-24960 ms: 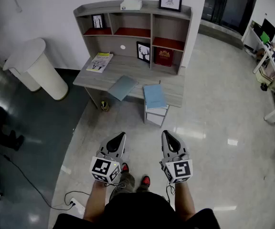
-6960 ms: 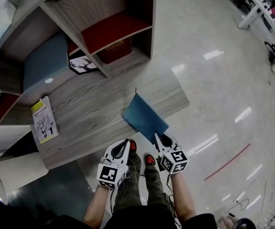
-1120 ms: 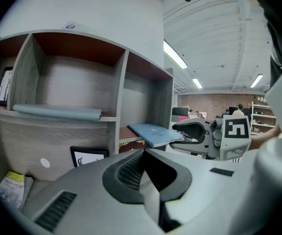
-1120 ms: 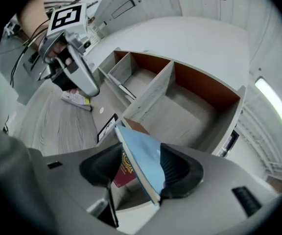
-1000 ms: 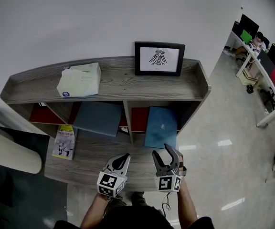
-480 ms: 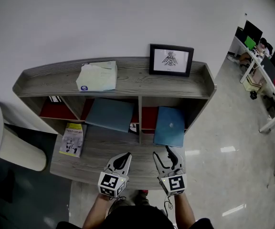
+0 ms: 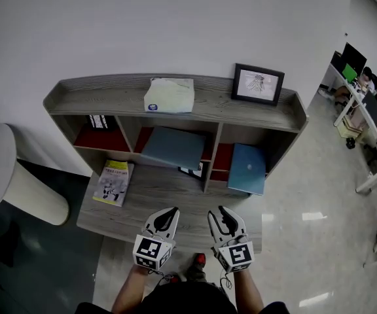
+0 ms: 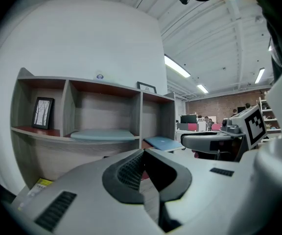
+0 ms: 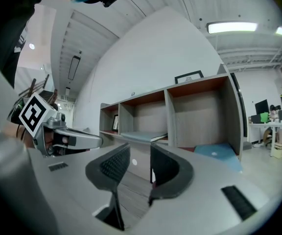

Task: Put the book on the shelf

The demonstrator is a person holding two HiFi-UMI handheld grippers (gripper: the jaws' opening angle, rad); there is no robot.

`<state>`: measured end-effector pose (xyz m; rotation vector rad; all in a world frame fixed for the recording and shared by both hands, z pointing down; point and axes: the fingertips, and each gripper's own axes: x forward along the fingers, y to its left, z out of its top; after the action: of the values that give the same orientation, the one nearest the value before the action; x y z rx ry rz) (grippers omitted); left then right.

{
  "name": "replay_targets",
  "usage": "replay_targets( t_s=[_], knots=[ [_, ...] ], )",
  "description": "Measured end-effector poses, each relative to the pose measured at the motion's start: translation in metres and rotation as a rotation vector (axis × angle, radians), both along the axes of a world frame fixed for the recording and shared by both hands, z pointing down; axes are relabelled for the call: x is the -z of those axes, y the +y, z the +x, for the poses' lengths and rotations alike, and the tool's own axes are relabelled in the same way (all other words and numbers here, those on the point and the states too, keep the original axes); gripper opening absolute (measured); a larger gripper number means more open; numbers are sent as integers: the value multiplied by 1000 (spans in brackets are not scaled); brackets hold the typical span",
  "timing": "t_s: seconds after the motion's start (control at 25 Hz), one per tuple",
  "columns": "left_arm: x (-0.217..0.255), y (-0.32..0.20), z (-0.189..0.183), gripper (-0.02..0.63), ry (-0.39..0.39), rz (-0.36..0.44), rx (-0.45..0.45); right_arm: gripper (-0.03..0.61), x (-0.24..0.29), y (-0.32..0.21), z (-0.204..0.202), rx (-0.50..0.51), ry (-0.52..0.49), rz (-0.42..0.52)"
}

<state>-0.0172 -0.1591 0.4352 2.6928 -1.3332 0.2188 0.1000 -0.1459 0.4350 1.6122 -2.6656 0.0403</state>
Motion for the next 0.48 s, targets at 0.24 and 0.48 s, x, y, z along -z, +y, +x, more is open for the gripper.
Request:
replay_targets(
  t_s=[0.24,0.48],
  knots=[
    [5,32,-28,3,13,10,23,89,-4,32,-25,5,25,-6],
    [5,61,-48,3,28,14,36,69,-8,60,-43,0,30,-19]
  ],
)
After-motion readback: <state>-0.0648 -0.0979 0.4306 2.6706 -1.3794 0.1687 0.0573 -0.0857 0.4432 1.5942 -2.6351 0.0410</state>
